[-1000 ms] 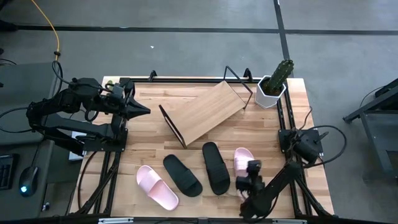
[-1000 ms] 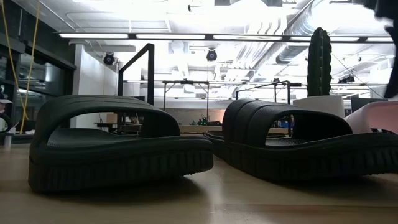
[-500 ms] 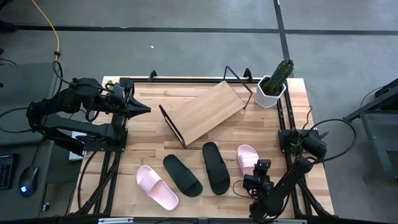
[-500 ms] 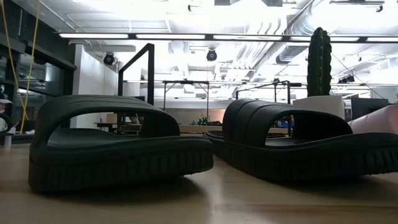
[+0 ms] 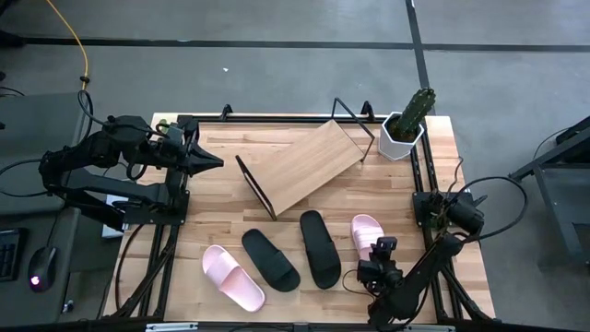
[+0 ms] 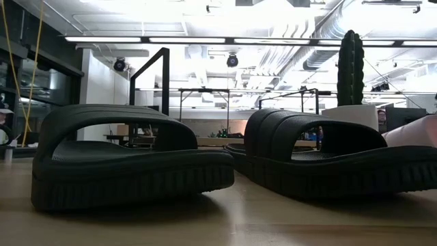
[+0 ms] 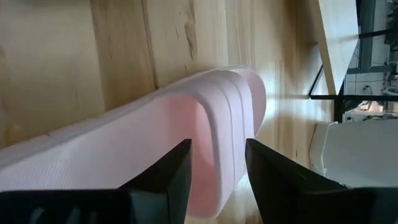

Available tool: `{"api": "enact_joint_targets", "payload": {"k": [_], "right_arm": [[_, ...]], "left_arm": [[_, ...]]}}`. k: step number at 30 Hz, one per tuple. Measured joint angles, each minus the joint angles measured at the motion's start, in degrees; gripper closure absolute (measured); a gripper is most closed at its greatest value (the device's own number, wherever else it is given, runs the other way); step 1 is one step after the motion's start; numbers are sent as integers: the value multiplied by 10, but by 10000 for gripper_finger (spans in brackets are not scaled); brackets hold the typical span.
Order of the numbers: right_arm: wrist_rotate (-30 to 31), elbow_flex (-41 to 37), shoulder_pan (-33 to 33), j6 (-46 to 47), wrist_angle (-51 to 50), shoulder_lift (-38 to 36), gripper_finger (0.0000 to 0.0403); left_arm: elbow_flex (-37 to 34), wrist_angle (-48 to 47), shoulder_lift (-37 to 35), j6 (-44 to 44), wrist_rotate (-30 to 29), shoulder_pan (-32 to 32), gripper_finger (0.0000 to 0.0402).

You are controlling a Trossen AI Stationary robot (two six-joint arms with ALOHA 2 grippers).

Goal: Pick and place slides into the shelf
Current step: Put the right pink slide on the shelf

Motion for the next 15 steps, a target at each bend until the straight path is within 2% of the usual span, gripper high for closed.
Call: {"api": "enact_joint_targets", "payload": {"k": [7,15], "right_arm": [[-2,-51,0,19,10,1,263],[19,-68,-5,30,7,1,263]], "left_arm": [[0,0,0,0,0,0,401],[0,0,0,0,0,0,401]]}}
